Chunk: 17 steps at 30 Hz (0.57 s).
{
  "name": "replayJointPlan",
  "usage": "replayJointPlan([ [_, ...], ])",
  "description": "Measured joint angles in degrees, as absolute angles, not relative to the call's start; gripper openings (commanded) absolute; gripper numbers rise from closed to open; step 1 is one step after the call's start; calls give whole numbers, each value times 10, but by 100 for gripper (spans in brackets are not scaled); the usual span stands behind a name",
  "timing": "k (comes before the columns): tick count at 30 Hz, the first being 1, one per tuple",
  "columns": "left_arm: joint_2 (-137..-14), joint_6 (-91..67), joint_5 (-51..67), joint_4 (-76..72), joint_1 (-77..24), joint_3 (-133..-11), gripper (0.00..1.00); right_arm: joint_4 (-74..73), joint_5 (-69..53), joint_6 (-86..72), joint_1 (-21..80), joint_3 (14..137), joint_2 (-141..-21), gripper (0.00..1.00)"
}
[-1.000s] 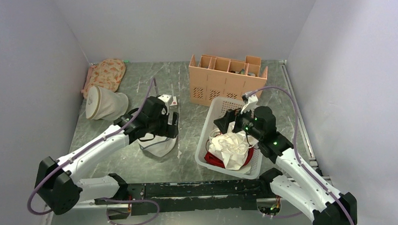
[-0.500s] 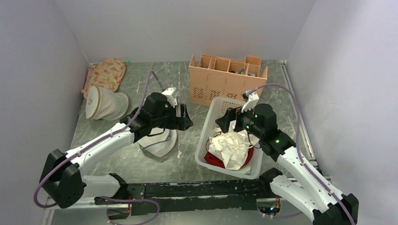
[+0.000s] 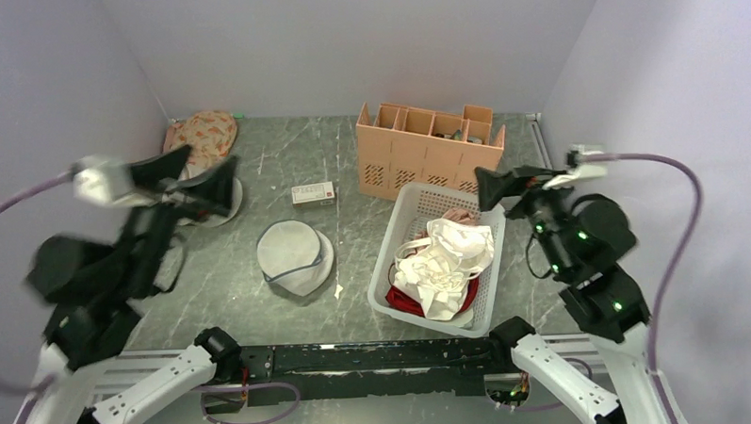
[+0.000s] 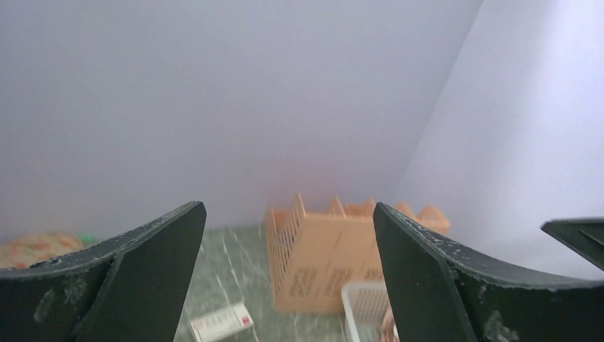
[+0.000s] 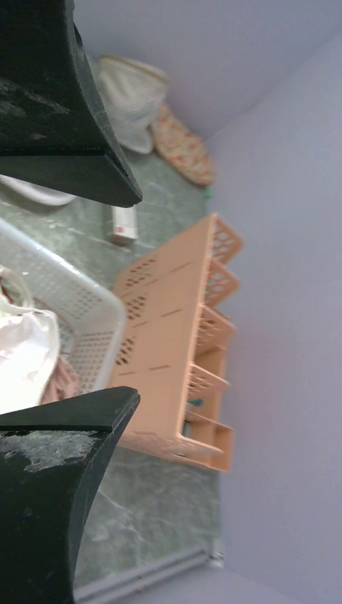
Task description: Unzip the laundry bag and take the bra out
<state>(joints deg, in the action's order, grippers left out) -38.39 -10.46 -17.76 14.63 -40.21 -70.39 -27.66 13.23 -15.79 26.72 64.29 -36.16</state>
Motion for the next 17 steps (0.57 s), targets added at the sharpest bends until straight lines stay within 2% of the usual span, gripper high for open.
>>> replayJointPlan([
  [6,-278,-67,-208,149,-402,-725,99,-277,178,-143,267,720,-310,100],
  [17,-277,-64,-215,197,-402,-720,99,-288,207,-142,267,730,-309,100],
])
